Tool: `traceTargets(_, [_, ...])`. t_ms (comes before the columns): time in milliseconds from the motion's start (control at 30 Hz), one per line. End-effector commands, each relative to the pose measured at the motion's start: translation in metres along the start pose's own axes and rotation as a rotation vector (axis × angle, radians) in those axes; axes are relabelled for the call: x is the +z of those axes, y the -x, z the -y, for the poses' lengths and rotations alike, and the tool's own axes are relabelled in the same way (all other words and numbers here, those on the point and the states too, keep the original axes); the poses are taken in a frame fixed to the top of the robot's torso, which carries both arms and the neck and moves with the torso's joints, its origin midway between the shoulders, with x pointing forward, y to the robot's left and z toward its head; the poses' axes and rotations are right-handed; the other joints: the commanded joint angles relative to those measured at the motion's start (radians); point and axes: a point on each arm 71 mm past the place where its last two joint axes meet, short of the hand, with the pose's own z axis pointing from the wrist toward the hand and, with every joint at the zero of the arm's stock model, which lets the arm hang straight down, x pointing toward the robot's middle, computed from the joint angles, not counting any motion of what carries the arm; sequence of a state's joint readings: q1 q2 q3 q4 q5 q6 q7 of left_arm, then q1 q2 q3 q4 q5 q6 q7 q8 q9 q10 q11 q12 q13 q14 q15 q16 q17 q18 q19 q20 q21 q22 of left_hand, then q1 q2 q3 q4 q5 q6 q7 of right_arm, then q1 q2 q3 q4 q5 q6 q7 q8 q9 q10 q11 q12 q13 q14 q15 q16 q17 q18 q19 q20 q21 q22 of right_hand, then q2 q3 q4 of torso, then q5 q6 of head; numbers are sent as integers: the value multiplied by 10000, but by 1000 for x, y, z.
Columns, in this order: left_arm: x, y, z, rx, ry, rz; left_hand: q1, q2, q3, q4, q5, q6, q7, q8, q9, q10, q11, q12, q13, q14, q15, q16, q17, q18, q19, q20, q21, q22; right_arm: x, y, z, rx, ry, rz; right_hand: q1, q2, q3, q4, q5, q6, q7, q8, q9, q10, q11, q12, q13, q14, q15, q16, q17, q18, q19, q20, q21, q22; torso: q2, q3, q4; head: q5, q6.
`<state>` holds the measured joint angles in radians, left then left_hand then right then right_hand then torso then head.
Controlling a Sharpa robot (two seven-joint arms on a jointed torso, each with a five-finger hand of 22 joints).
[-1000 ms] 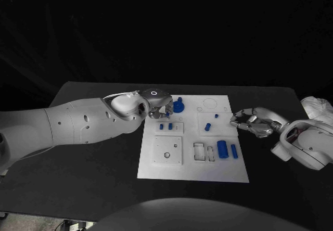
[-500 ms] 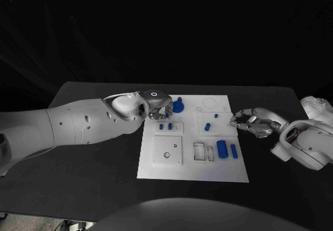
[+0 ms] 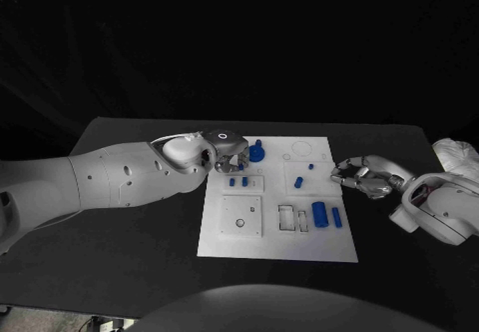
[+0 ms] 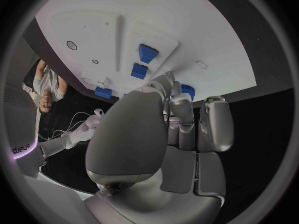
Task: Assemble the parts on the task board
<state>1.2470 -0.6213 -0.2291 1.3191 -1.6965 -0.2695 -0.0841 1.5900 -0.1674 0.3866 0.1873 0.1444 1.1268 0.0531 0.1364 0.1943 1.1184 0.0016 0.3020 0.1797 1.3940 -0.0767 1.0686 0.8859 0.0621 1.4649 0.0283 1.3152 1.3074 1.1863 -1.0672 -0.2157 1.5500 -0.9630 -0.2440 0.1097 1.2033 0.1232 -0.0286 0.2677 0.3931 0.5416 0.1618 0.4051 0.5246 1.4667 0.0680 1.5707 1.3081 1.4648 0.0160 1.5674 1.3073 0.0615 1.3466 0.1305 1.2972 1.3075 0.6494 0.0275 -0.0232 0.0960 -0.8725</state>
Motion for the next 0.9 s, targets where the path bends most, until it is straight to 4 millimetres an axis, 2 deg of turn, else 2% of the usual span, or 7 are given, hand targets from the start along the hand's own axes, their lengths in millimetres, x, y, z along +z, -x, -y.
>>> traceTargets(33, [1,-2,2,-89,-54,-236,5,0,60,-11,-35,-59,-11,-55,-16,58,-27,-22,-16,-57,-14,-34,-11,-77,239,16,-66,1910,0,-2,0,-1,45,-160,78,15,19,49,54,-7,-32,6,-13,1041,49,1,2627,1060,30,34,2635,151,-68,-1,-65,1607,1,2,0,4,-1])
traceTargets(567, [1,-4,2,-114,18,-361,19,-26,72,-17,-41,-82,-21,-85,-43,61,-21,-97,-52,-159,5,-176,-210,-58,194,29,-173,1883,1,-2,0,0,39,-168,112,35,37,43,60,-14,-31,3,-18,1041,48,1,2627,1060,29,34,2635,155,-79,-3,-84,1602,-5,1,4,29,-1])
traceTargets(700, [1,-5,0,-46,162,-571,-56,-148,79,51,-60,-595,-169,-355,-179,-208,-22,-344,-161,-257,18,-290,-390,-42,147,49,-272,1861,1,-2,0,1,42,-164,112,35,37,43,60,-14,-31,3,-18,1041,48,1,2627,1060,29,34,2635,155,-79,-3,-84,1602,-1,-1,2,19,-1])
traceTargets(833, [0,-7,-1,75,322,-794,-267,-357,39,255,-360,-1374,-614,-698,-369,-830,140,-744,-330,-343,111,-376,-568,-30,96,109,-387,1835,0,-2,0,1,41,-151,123,36,40,40,60,-16,-31,2,-20,1041,48,1,2627,1060,29,34,2635,158,-89,-3,-97,1598,5,-2,-6,14,-1])
traceTargets(900, [0,-7,-2,143,369,-725,-329,-436,0,366,-472,-1865,-790,-733,-486,-1043,182,-852,-370,-381,150,-384,-639,-19,72,149,-445,1825,0,-2,0,0,42,-134,127,33,40,37,60,-18,-31,1,-21,1041,48,1,2627,1060,29,34,2635,158,-89,-3,-98,1598,0,-2,-8,14,-1])
